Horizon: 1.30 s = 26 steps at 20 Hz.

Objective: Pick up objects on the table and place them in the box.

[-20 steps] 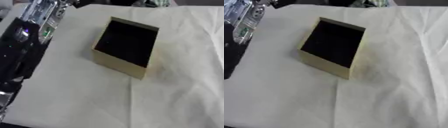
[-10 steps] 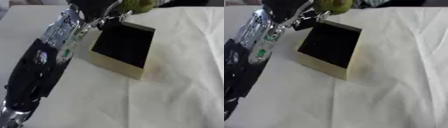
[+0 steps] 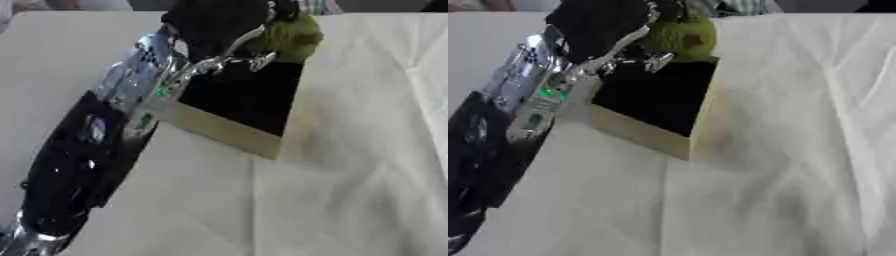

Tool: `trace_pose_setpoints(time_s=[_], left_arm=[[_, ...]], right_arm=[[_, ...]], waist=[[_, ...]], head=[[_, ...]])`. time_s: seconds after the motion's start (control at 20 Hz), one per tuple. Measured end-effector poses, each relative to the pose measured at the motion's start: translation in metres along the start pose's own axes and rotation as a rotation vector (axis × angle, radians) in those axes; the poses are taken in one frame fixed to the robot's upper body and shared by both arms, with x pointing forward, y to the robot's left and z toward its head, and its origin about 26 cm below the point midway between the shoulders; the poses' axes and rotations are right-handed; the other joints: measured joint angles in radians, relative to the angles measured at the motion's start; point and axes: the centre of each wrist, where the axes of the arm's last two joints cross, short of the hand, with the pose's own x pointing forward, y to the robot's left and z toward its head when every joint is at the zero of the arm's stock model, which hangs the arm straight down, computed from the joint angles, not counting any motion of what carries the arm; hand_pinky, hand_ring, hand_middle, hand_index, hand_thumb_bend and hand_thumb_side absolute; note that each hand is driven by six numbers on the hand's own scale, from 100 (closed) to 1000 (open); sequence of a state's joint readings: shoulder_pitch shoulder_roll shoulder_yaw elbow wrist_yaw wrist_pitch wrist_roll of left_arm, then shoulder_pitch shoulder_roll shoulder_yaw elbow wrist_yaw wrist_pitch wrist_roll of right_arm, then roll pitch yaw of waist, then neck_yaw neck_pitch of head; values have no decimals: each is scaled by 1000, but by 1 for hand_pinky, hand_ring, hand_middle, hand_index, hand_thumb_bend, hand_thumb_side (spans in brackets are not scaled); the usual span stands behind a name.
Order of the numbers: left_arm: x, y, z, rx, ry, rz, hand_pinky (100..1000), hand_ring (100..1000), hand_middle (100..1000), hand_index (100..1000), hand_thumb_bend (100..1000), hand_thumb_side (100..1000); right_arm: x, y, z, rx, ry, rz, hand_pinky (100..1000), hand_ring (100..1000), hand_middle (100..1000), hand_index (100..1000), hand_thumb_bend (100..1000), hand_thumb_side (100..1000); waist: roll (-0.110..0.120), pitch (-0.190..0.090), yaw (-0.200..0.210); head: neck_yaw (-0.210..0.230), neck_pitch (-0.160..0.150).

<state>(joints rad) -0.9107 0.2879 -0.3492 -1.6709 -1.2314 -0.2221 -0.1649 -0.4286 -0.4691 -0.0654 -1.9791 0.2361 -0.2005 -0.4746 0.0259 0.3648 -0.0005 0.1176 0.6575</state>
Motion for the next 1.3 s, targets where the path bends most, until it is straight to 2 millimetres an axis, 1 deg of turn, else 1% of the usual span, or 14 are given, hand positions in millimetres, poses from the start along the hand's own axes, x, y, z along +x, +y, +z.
trace_pose_setpoints(time_s=[0.25, 0.55, 0.75, 0.85, 1.0, 1.05, 1.1, 1.15, 1.2, 1.25, 1.3], left_arm=[[0, -5, 4, -26, 10, 0, 543, 498, 415, 554, 100, 100], [-7, -7, 13, -88, 21, -10, 564, 512, 429, 576, 100, 100], [-9, -16, 16, -159, 18, 23, 583, 522, 438, 585, 100, 100], [-10, -23, 18, -198, 24, 37, 616, 546, 458, 608, 127, 100], [-14, -36, 20, -281, 38, 48, 644, 575, 482, 637, 220, 100], [-15, -41, 20, -309, 43, 51, 644, 575, 482, 637, 220, 100], [-16, -45, 21, -335, 47, 54, 672, 607, 515, 671, 290, 100], [-17, -49, 22, -359, 50, 58, 682, 621, 530, 691, 311, 100], [-17, -52, 22, -380, 52, 63, 698, 652, 565, 744, 343, 100], [-17, -55, 22, -393, 54, 70, 743, 737, 669, 832, 410, 100], [-18, -57, 22, -404, 58, 74, 775, 778, 727, 867, 483, 100]], right_arm=[[-1, -1, 2, -1, 5, 4, 812, 704, 691, 764, 100, 575], [-1, -1, 3, -1, 9, 6, 812, 700, 691, 764, 100, 575], [-1, -1, 3, 0, 12, 7, 811, 698, 691, 764, 100, 574], [-2, -2, 4, 0, 13, 8, 811, 698, 691, 764, 100, 575], [-2, -2, 4, 0, 15, 10, 811, 698, 691, 765, 100, 575], [-2, -2, 4, -1, 15, 10, 811, 698, 691, 765, 100, 575], [-2, -2, 4, -1, 15, 10, 811, 698, 691, 765, 100, 575], [-2, -2, 4, -1, 15, 10, 811, 698, 691, 765, 100, 576], [-2, -2, 4, -1, 15, 10, 811, 698, 691, 765, 100, 575], [-2, -2, 4, -1, 15, 10, 811, 697, 690, 765, 100, 574], [-2, -2, 4, -1, 15, 10, 811, 697, 690, 765, 100, 574]], waist=[[4, 0, 1], [6, 0, 3], [4, 0, 3], [3, 0, 3], [3, 0, 2], [3, 0, 2], [3, 0, 2], [3, 0, 2], [3, 0, 2], [3, 0, 2], [3, 0, 2]], head=[[-9, 0], [-14, 0], [-13, 0], [-13, 0], [-12, 0], [-12, 0], [-12, 0], [-12, 0], [-11, 0], [-10, 1], [-10, 1]])
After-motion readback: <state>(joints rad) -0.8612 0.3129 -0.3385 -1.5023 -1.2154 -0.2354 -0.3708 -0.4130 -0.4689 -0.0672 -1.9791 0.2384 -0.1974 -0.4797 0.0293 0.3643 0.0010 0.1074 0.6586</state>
